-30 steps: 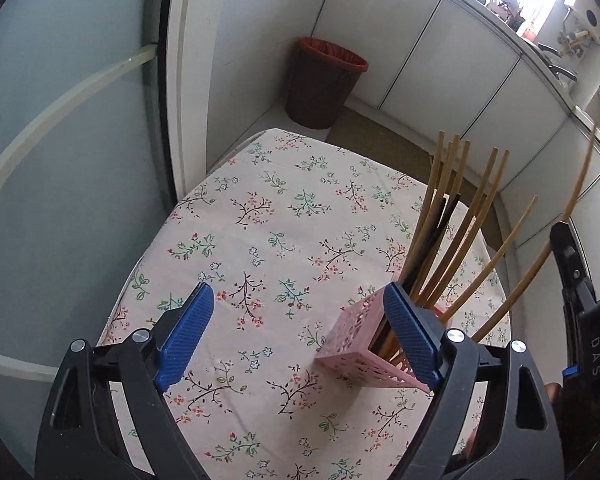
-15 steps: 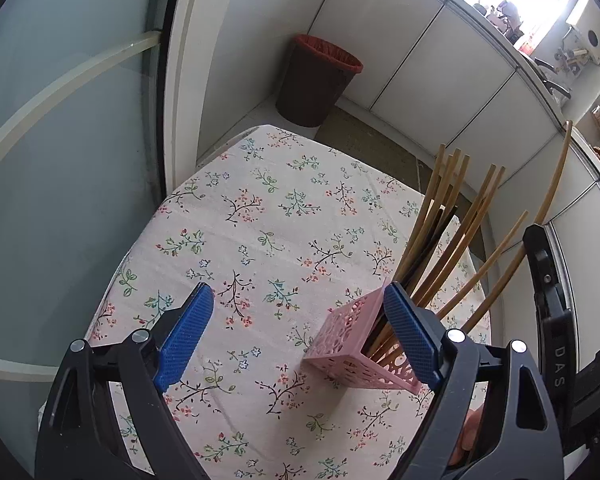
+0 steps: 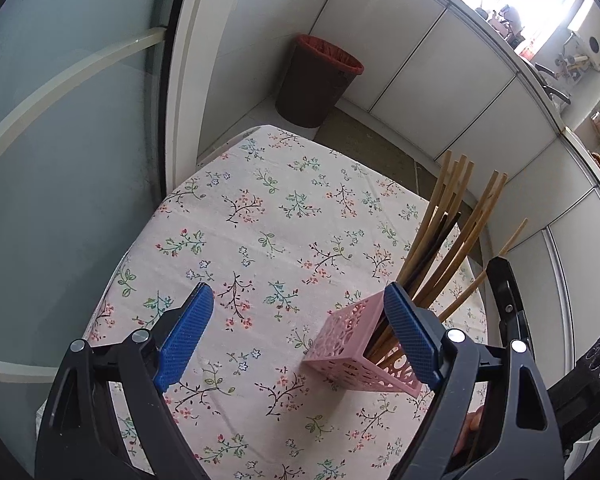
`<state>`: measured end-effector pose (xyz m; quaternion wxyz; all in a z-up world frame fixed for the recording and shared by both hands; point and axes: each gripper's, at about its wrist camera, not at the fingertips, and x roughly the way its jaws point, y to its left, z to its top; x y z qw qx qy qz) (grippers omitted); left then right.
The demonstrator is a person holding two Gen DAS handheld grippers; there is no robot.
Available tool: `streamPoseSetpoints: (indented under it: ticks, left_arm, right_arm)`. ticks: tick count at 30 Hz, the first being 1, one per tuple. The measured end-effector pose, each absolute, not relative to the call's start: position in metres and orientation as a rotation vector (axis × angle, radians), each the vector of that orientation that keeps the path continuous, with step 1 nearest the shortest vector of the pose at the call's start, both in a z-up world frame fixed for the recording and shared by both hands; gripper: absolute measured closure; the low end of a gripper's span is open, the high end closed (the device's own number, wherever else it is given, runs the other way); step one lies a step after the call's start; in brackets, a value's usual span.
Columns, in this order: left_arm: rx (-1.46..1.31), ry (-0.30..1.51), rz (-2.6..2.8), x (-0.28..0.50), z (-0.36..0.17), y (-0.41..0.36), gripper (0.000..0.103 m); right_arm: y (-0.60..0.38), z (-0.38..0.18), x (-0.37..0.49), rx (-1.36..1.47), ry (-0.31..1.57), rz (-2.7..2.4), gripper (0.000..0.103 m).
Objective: Organize utensils
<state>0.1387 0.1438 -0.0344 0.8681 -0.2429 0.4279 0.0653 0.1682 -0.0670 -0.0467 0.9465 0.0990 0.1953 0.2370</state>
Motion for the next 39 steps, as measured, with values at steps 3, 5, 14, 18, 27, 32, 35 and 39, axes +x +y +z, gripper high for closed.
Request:
streamPoseSetpoints:
  ticks: [3,5,14,18,27,32,35,39]
  left_arm:
    - [-0.497,0.89,0.122,0.137,-0.03,0.138,0.02]
    - [-0.469,0.888,0.103,0.136,-0.027,0.129,0.02]
    - [-0.277,0.891,0.101,0.11,-0.014,0.083,0.015]
    - [-0.2,0.886,0.136,0.075,-0.007,0.066,0.007]
    - [-0.099,0.872,0.175,0.01,0.006,0.04,0.007]
    - [-0.052,0.84,0.206,-0.007,0.007,0.034,0.007]
    - [-0.059,0.82,0.21,-0.014,0.008,0.033,0.007]
    - [-0.031,0.816,0.211,-0.013,0.004,0.03,0.007]
  right_arm:
    - [-0.077,-0.036,0.163,0.197,0.454,0.471,0.091]
    - [-0.086,-0.028,0.158,0.201,0.49,0.473,0.079]
    - [-0.09,-0.021,0.11,0.078,0.715,0.514,0.051]
    - [-0.097,-0.009,0.081,0.0,0.698,0.483,0.047]
    - [-0.122,-0.005,0.037,0.039,0.771,0.442,0.03]
    - [-0.124,-0.007,0.027,0.052,0.794,0.424,0.028]
    - [-0.126,-0.003,0.014,0.067,0.786,0.416,0.022]
    - [-0.124,-0.005,0.007,0.063,0.779,0.413,0.021]
